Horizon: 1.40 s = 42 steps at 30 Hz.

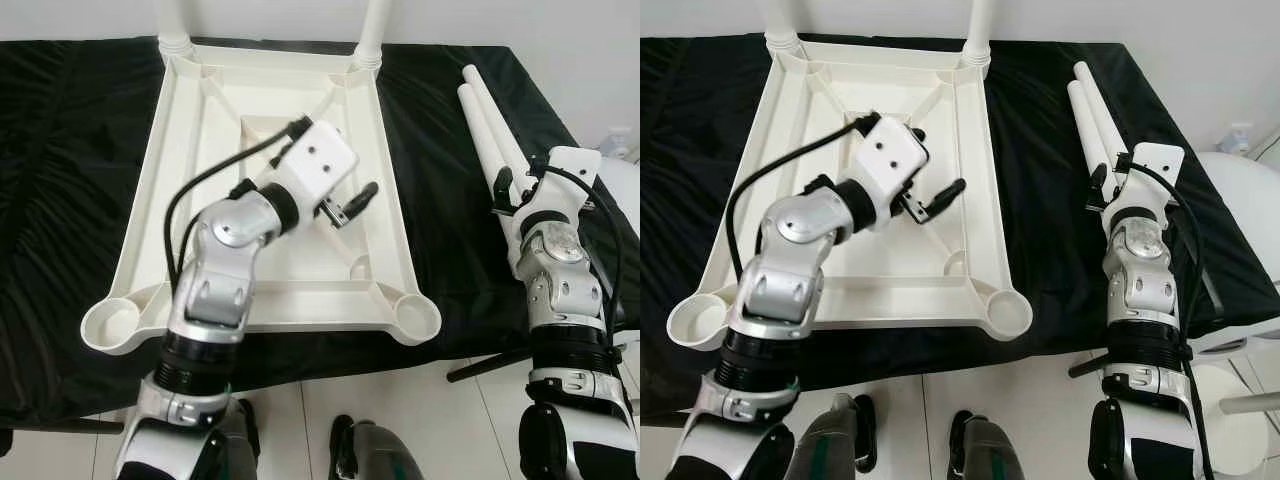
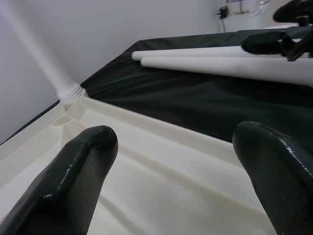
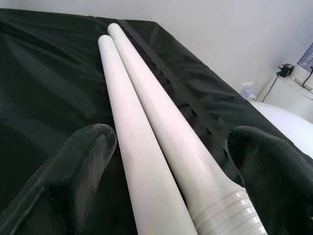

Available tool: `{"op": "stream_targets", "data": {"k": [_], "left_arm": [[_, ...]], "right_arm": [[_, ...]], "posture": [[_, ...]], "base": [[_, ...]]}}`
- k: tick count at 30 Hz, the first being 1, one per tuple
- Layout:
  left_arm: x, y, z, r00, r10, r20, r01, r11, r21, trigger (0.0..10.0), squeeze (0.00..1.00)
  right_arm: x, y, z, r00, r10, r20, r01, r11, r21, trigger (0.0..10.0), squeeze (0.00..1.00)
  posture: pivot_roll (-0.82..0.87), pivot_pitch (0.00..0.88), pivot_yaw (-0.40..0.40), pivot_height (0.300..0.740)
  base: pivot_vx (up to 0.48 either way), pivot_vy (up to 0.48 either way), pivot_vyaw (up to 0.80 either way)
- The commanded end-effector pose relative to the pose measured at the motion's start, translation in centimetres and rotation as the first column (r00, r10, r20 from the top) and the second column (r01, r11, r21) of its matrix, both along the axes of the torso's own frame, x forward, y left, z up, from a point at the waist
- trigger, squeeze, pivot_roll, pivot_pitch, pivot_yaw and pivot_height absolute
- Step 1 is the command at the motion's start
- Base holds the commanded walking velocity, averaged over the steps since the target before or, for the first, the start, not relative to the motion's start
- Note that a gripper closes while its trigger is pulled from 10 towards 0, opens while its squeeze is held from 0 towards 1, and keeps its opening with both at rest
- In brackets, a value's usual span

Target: Building children table

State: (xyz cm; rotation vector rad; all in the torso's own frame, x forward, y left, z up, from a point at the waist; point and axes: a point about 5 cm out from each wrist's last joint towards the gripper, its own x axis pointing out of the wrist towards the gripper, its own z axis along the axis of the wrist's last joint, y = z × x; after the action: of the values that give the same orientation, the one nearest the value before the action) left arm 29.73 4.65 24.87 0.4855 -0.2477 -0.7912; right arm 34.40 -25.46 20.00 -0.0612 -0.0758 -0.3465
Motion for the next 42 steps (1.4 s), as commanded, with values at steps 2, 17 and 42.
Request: {"op": "stream_targets", "data": {"k": [2, 17, 42], "left_arm": [[-0.3, -0.3, 0.1, 0.996, 0.078, 0.04, -0.076, 0.997, -0.031, 10.0, 0.0], [-0.7, -0.5, 0.3, 0.995, 0.087, 0.039, -0.086, 0.996, -0.04, 10.0, 0.0], [-0.8, -0.2, 0.0, 0.993, 0.111, 0.032, -0.11, 0.994, -0.022, 10.0, 0.0]], "right_arm": [[0.0, -0.5, -0.5, 0.999, -0.025, -0.029, 0.027, 0.999, 0.048, 10.0, 0.0], [-0.5, -2.1, 0.3, 0.976, -0.217, 0.02, 0.216, 0.975, 0.042, 10.0, 0.0], [-2.4, -4.6, -3.1, 0.864, -0.483, -0.146, 0.494, 0.868, 0.05, 10.0, 0.0]], "posture": [[0.0, 0.162, -0.042, 0.74], [0.0, 0.175, -0.041, 0.74], [0.01, 0.183, -0.033, 0.74]], "base": [[0.0, 0.0, 0.0], [0.0, 0.0, 0.0], [0.0, 0.0, 0.0]]}}
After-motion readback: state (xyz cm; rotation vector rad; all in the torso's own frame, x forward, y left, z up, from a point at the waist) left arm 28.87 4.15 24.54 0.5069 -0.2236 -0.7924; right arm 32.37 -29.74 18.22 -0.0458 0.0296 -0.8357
